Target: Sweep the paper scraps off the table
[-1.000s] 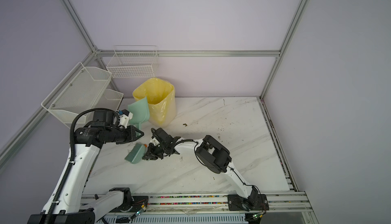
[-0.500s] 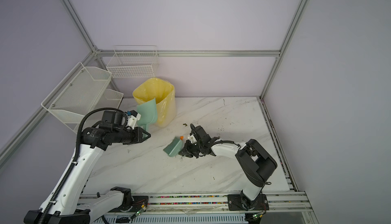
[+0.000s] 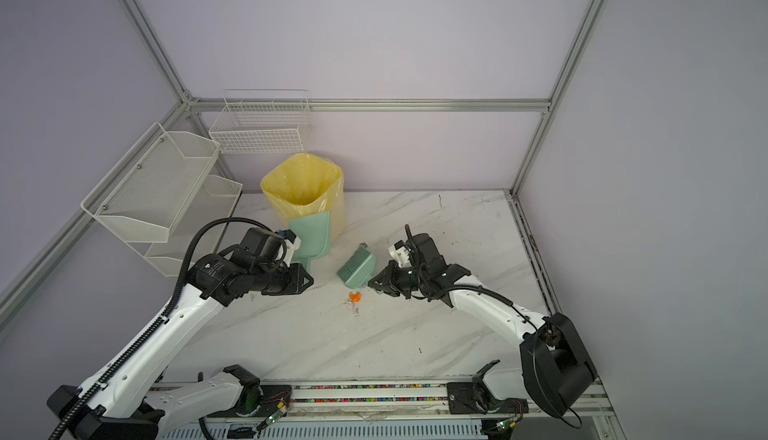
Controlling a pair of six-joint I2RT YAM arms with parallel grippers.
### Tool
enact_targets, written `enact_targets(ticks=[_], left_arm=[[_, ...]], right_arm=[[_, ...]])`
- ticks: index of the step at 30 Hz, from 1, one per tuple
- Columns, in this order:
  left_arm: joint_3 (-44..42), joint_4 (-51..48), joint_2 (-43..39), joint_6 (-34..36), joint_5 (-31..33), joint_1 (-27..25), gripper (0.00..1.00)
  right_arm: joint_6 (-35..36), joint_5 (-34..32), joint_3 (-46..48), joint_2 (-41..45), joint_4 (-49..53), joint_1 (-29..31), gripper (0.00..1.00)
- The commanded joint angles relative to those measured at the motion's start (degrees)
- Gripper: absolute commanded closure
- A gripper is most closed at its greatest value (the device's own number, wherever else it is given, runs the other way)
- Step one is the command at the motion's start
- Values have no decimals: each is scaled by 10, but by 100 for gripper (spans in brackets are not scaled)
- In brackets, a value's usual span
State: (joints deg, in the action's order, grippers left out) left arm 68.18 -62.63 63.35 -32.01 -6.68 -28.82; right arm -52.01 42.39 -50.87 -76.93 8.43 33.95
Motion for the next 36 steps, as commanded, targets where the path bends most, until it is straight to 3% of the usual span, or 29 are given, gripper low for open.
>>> enact_targets(ticks=[1, 9, 14, 19, 28, 36], left_arm=[[-32, 15, -5, -35, 41, -29, 100], [-72, 18, -9, -70, 62, -95, 100], [-98, 12, -21, -76, 54, -105, 100], [-127, -8, -46, -83, 41, -106, 100], [-163, -24, -50, -100, 2, -120, 100], [-172, -31, -29, -101, -7, -143, 100]], right_arm=[[62, -11, -42, 2, 66, -21, 100], [178, -114, -155, -49, 209, -37, 100], [213, -159, -184, -70, 247, -37, 100], [264, -248, -218, -93, 305, -37, 100], [332, -392, -253, -102, 323, -29, 100], [374, -438, -305, -171, 359, 10, 100]])
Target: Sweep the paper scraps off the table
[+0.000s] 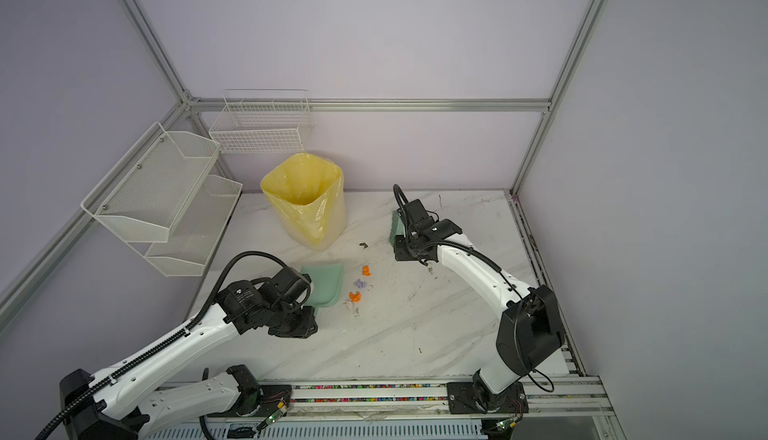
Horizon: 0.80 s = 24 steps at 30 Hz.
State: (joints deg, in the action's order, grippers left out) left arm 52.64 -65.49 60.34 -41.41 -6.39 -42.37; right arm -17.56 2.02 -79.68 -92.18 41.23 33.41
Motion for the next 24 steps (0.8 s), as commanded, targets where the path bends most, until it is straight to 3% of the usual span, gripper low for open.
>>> enact_targets(ticks=[1, 11, 24], left_arm=[[-17, -2, 2, -8, -12, -10, 100], [-60, 12, -16, -42, -27, -22, 100], [-60, 30, 45, -65, -21, -103, 100]], right_arm=[[32, -35, -22, -26, 31, 21, 100], [58, -80, -86, -90, 55, 73, 100], [60, -69, -92, -105, 56, 77, 100]])
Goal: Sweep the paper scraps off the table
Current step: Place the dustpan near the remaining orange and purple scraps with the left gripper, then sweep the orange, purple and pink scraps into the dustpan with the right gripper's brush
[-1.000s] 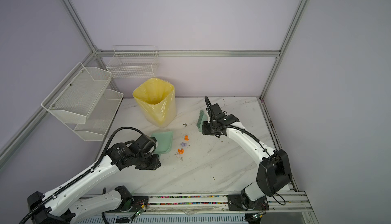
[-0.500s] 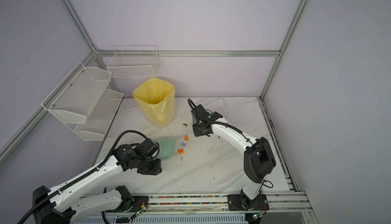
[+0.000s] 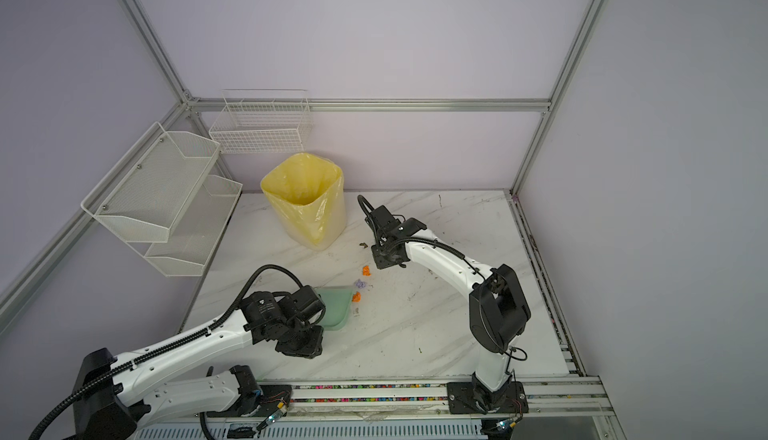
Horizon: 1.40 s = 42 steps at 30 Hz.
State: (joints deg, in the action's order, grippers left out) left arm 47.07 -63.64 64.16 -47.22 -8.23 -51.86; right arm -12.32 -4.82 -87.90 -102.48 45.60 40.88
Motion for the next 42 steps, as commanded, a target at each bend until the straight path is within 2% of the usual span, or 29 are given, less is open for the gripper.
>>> enact_targets(ticks=[1, 16, 20, 33, 42], left_arm=[[-2, 12, 13, -7, -3, -13, 100], [27, 12, 104, -21, -6, -88, 100], [46, -14, 137, -13, -1, -102, 100], [54, -20, 145, -16, 27, -103, 100], [78, -33, 191, 5, 50, -91, 100]], right_arm=[[6, -5, -10, -6, 15, 2, 100], [17, -26, -19, -18, 29, 3, 100], [21, -40, -34, -25, 44, 4, 100], [47, -14, -32, -38, 22, 11, 100], [61, 51, -22, -47, 19, 25, 100]])
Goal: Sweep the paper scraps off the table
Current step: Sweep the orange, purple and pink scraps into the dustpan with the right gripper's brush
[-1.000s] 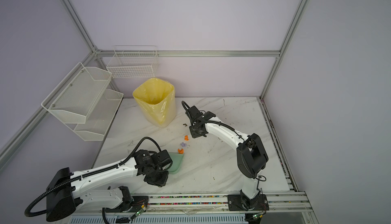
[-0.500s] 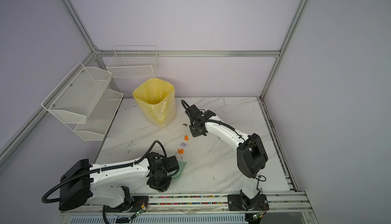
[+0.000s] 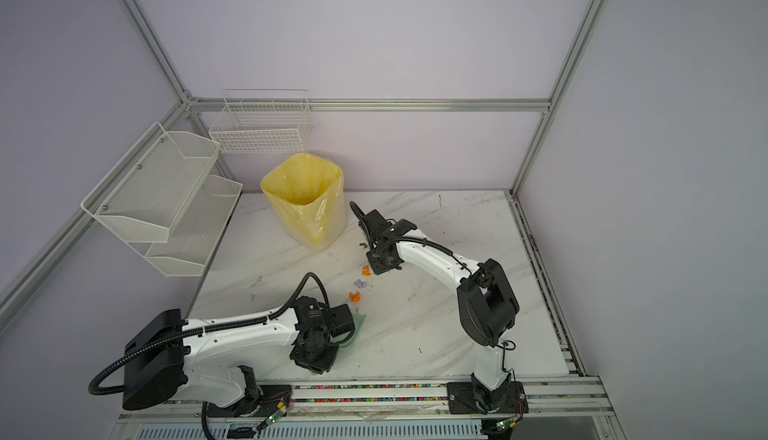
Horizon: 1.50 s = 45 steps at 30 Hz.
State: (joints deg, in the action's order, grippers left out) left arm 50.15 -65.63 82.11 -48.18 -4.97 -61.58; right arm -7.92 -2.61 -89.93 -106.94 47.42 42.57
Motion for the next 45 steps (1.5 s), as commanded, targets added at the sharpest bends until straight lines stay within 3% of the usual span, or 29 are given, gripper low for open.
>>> enact_targets(ticks=[1, 11, 18, 24, 29, 39, 45], left_arm=[[50, -12, 17, 18, 19, 9, 100], [57, -10, 35, 64, 19, 54, 100], [59, -1, 48, 96, 19, 81, 100], [67, 0, 64, 113, 27, 92, 100], [72, 1, 65, 114, 35, 92, 100], [68, 8, 22, 86, 81, 92, 100], [79, 19, 9, 79, 100, 91, 100]], right_arm=[[18, 32, 3, -1, 1, 10, 100], [45, 107, 63, 30, 2, 45, 100], [38, 252, 164, 116, -53, 74, 100], [25, 331, 229, 199, -82, 80, 100], [-17, 261, 230, 235, -83, 65, 100], [-81, 222, 230, 264, -108, -57, 100], [-142, 214, 233, 259, -189, -78, 100]])
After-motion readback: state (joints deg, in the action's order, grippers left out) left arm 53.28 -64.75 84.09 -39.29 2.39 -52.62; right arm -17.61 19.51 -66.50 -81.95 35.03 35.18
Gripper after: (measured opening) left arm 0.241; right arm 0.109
